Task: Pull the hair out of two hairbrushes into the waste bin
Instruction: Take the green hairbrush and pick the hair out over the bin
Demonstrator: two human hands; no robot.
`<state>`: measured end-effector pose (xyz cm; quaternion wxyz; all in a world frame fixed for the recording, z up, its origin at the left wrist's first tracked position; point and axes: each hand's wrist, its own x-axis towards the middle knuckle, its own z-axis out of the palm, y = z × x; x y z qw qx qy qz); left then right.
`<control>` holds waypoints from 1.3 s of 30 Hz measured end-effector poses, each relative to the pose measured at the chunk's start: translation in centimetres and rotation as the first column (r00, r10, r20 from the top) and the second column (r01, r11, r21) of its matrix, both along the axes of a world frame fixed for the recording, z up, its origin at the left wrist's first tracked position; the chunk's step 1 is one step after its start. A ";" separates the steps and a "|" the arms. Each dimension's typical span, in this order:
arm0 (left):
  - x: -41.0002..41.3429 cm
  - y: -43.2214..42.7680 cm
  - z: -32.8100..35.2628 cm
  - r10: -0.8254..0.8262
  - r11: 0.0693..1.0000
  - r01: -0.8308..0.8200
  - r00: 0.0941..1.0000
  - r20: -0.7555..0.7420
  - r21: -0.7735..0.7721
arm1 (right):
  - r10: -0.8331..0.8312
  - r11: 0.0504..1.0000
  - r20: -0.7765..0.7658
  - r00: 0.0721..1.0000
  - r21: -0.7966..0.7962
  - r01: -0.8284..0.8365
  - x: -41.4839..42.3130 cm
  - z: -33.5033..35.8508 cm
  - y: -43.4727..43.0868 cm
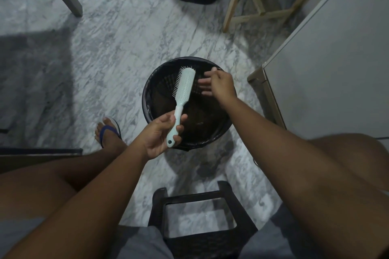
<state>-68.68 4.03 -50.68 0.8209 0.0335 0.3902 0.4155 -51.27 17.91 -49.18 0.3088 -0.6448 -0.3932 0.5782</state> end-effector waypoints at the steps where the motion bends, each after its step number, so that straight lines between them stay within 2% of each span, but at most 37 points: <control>1: 0.1 0.0 -0.1 -0.007 1.000 0.007 0.999 -0.048 -0.007 | 0.073 0.997 -0.006 0.997 -0.017 -0.073 -0.1 0.3 -0.1; 3: 0.6 0.1 -0.2 -0.038 0.999 0.036 0.987 -0.153 -0.011 | 0.291 0.957 0.085 0.953 -0.034 -0.289 -0.6 0.9 -0.6; 5: 1.2 0.2 -0.2 -0.063 0.998 0.064 0.970 -0.236 -0.005 | 0.422 0.899 0.289 0.859 -0.010 -0.438 -1.4 0.8 -0.7; 7: 1.8 0.1 -0.1 -0.060 0.998 0.064 0.958 -0.281 0.003 | 0.362 0.898 0.465 0.808 0.059 -0.436 -2.3 0.3 -0.4; 9: 2.1 0.0 -0.1 -0.054 0.998 0.061 0.951 -0.304 0.014 | 0.241 0.933 0.537 0.809 0.102 -0.346 -2.7 -0.2 0.4; 15: 1.6 -0.3 0.1 -0.084 0.996 0.092 0.960 -0.267 0.016 | 0.147 0.981 0.508 0.849 0.038 -0.193 -2.3 1.4 2.1; 16: 1.6 -0.4 0.2 -0.082 0.996 0.088 0.967 -0.243 0.013 | 0.131 0.991 0.445 0.886 -0.024 -0.134 -2.0 1.8 2.4; 18: 1.5 -0.6 0.3 -0.052 0.999 0.053 0.981 -0.184 -0.004 | 0.095 0.978 0.166 0.981 -0.199 -0.061 -1.5 2.1 2.6; 19: 1.5 -0.6 0.4 -0.029 0.999 0.027 0.987 -0.159 -0.016 | 0.068 0.962 0.039 0.997 -0.267 -0.056 -1.2 2.5 2.3; 21: 1.3 -0.4 0.7 0.011 0.999 -0.016 0.990 -0.138 -0.033 | 0.045 0.954 -0.045 0.998 -0.294 -0.056 -0.9 2.0 1.8; 23: 1.1 0.0 0.9 0.028 0.999 -0.034 0.988 -0.155 -0.038 | 0.087 0.968 0.011 0.996 -0.239 -0.082 -0.5 1.1 0.8; 25: 1.0 0.2 1.0 0.027 0.998 -0.036 0.982 -0.187 -0.045 | 0.212 0.964 0.032 0.977 -0.171 -0.204 -0.2 0.4 -0.5; 27: 1.2 0.4 1.0 0.017 0.998 -0.029 0.977 -0.213 -0.056 | 0.339 0.936 -0.013 0.941 -0.094 -0.338 0.0 0.2 -2.0; 29: 1.5 0.5 1.2 0.003 0.998 -0.017 0.975 -0.222 -0.062 | 0.412 0.910 0.046 0.910 0.018 -0.414 0.2 0.3 -2.8; 31: 1.7 0.6 1.4 0.007 0.998 -0.019 0.977 -0.215 -0.057 | 0.390 0.914 0.110 0.914 0.075 -0.399 0.6 0.5 -2.5; 34: 1.4 0.3 1.4 0.027 0.999 -0.036 0.979 -0.204 -0.039 | 0.248 0.962 0.081 0.965 0.097 -0.255 0.5 1.5 -1.3; 37: 1.3 -0.2 1.7 0.027 0.999 -0.034 0.980 -0.198 -0.032 | 0.074 0.981 0.186 0.980 0.165 -0.105 0.6 1.7 0.3; 39: 1.5 -0.3 2.0 0.054 0.997 -0.063 0.979 -0.197 -0.040 | 0.054 0.977 0.274 0.960 0.186 -0.108 0.8 1.5 0.7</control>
